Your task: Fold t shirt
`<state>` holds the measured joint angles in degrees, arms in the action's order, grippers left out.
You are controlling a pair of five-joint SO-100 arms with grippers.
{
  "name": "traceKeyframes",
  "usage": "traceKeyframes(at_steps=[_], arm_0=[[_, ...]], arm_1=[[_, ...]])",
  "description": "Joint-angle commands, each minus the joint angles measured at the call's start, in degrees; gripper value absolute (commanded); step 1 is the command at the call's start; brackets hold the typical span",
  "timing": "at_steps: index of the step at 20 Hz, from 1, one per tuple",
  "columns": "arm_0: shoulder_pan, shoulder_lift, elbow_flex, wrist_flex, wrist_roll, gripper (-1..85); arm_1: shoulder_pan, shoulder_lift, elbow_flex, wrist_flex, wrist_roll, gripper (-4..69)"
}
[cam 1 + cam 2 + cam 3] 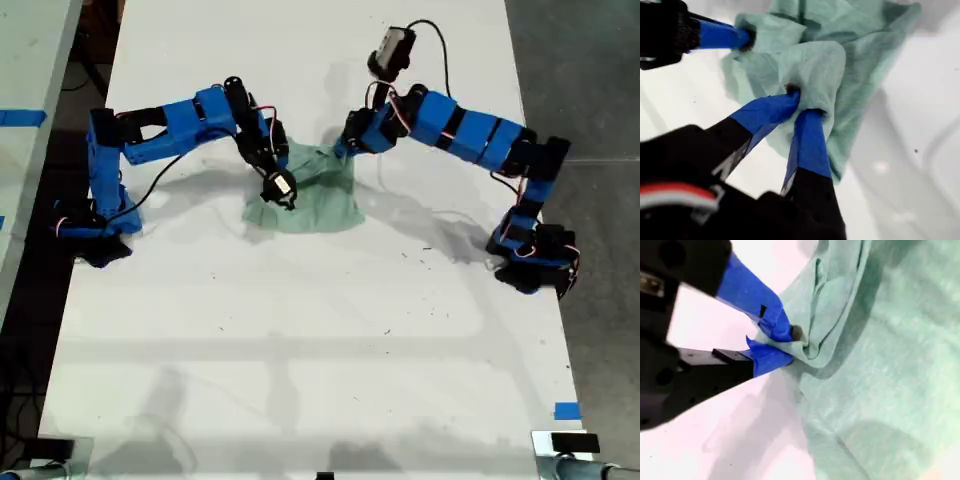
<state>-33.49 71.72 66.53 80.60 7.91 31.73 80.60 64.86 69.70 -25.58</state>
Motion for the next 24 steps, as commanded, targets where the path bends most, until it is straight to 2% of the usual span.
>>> traceKeyframes(at_steps=[1, 3, 4, 5, 7, 8, 10, 11, 12, 15, 19, 20, 22, 24], arm_0=[[-5.0, -2.9, -4.7, -1.1, 2.3, 0.0], [-7.0, -4.6, -4.7, -0.5, 3.6, 0.1], [-7.7, -4.7, -4.7, 0.1, 4.4, 6.8], [-8.1, -4.3, -5.0, 1.3, 5.0, 16.7], [-8.1, -0.9, -5.4, 3.4, 5.8, 20.4], [-7.9, 2.3, -5.5, 4.3, 6.3, 19.9], [-6.8, 11.1, -7.0, 7.1, 6.4, 15.9], [-6.3, 16.3, -7.5, 8.5, 6.4, 11.0], [-5.9, 21.5, -7.4, 10.3, 6.4, 1.4], [1.1, 42.9, 0.9, 10.8, 4.9, 0.1], [16.0, 67.3, 14.5, 9.1, -3.4, 0.1], [18.1, 74.9, 24.0, 5.7, -5.5, 0.1], [22.9, 94.0, 48.8, -7.6, -8.8, 0.1], [27.7, 109.7, 71.3, -17.3, -12.7, 0.0]], arm_1=[[3.3, -4.9, -4.2, -1.3, -2.5, -0.5], [4.7, -8.8, -4.2, -1.3, -3.5, 0.2], [5.0, -9.8, -4.2, -0.8, -3.9, 4.2], [5.2, -9.8, -4.3, 0.1, -4.1, 12.7], [5.3, -8.1, -6.9, 4.8, -3.7, 26.0], [5.4, -6.0, -7.9, 6.6, -4.2, 27.2], [5.6, 0.0, -9.8, 11.1, -4.5, 25.2], [5.6, 3.9, -9.8, 13.6, -4.2, 25.4], [4.8, 8.6, -8.9, 17.1, -3.0, 22.9], [-0.6, 28.7, 4.3, 21.4, 2.2, 1.7], [-11.4, 54.7, 25.9, 21.7, 9.8, 1.8], [-14.9, 60.1, 32.8, 20.1, 12.0, 1.8], [-19.9, 71.2, 48.8, 14.8, 15.6, 1.8], [-23.4, 81.7, 62.5, 10.7, 17.9, 1.8]])
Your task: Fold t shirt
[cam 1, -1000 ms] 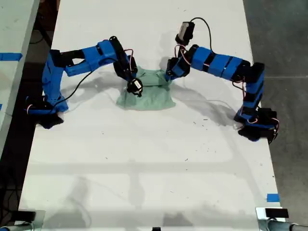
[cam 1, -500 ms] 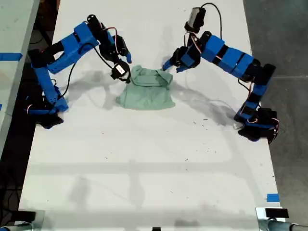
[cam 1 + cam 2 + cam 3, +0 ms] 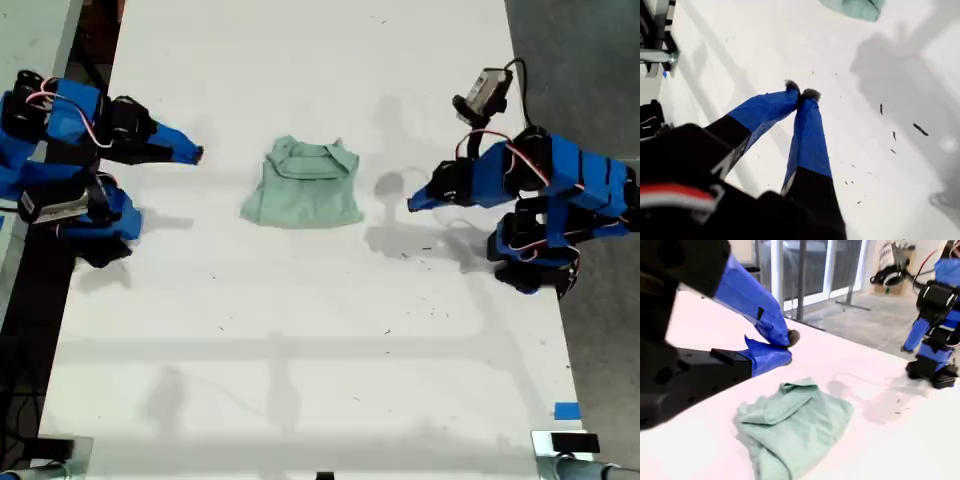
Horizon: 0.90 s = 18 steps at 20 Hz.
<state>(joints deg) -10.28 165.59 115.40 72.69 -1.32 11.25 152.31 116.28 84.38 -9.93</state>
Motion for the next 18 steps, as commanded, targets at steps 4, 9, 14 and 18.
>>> traceKeyframes(at_steps=[4, 9, 14, 18], arm_0=[[10.8, 41.3, 56.9, -16.8, -8.9, 0.0], [6.9, 40.8, 69.3, -17.1, 2.5, 0.0], [6.5, 40.8, 69.3, -15.8, 1.3, 0.0], [6.2, 40.8, 69.5, -15.5, 0.9, 0.0]], arm_1=[[-7.6, 32.9, 33.9, -6.0, 4.0, 1.8], [-5.4, 48.4, 52.7, 2.5, -0.3, 1.8], [-3.9, 48.4, 58.0, -2.1, -1.9, 1.8], [-3.5, 48.4, 58.1, -2.0, -1.7, 1.8]])
